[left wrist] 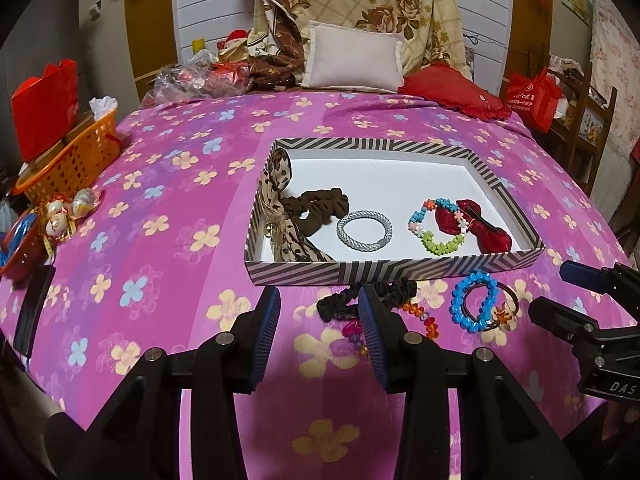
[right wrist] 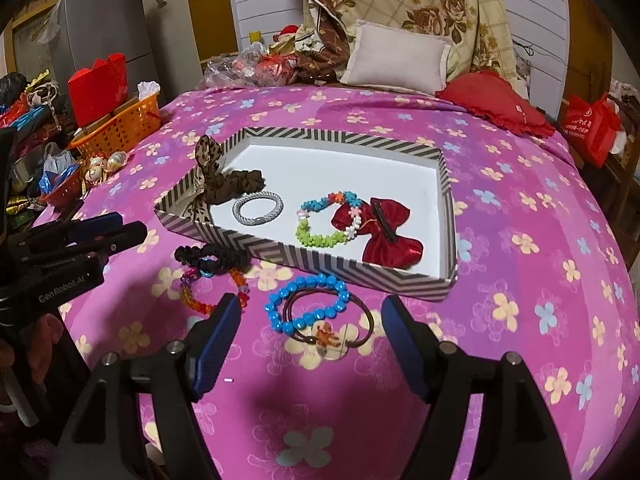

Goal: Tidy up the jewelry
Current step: 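Move the right gripper to the blue beaded bracelet while the left moves to the black hair ties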

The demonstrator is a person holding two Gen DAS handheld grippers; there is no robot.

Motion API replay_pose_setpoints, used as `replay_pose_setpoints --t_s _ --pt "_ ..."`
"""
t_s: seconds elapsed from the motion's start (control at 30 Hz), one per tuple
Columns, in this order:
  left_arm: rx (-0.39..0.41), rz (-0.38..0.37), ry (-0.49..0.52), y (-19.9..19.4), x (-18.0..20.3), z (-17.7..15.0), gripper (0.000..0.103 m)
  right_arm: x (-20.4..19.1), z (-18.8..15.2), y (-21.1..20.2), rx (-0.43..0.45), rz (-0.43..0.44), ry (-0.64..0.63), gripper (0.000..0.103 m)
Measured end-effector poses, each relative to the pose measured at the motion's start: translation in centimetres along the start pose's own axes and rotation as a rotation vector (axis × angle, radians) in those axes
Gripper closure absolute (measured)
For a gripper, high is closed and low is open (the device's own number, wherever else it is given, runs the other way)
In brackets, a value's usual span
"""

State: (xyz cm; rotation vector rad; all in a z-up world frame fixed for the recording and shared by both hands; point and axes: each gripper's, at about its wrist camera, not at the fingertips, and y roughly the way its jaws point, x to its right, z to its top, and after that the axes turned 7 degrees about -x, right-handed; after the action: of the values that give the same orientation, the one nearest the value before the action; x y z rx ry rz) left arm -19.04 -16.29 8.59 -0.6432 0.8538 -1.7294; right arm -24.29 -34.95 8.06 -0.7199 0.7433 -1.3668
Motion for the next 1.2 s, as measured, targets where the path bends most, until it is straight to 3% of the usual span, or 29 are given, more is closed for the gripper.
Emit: replay_pose_setpoints --t_s 0.43,0.63,0.97,1.03,1.1,1.2 --pt "-0.099 -0.092 -0.039 1.3 -2.0 -2.3 0.073 0.8 -1.8 0.2 -0.011 -0.015 -0.024 0.027" --pt "-0.132 -0.097 -0.051 2.3 -2.9 -3.5 0.073 1.3 -2.3 0.9 -0.029 -0.001 -0.013 0.027" --pt "-0.166 -0.156 -0.108 4.0 -3.4 -2.3 0.072 1.6 -1.8 2.0 -0.02 0.004 0.005 0.027" --pt "-0.174 -0.163 -0.121 4.5 -3.5 -1.8 0.071 1.6 -1.4 2.6 -0.025 0.007 0.001 0.033" --pt "-0.181 -0.167 -0.13 4.9 -3.6 -1.5 0.071 1.7 -1.1 3.3 -0.033 0.009 -0.003 0.048" --pt "-0.186 -0.167 -0.142 5.4 -3.9 -1.1 0.071 1.8 -0.7 4.2 -0.048 0.016 -0.004 0.054"
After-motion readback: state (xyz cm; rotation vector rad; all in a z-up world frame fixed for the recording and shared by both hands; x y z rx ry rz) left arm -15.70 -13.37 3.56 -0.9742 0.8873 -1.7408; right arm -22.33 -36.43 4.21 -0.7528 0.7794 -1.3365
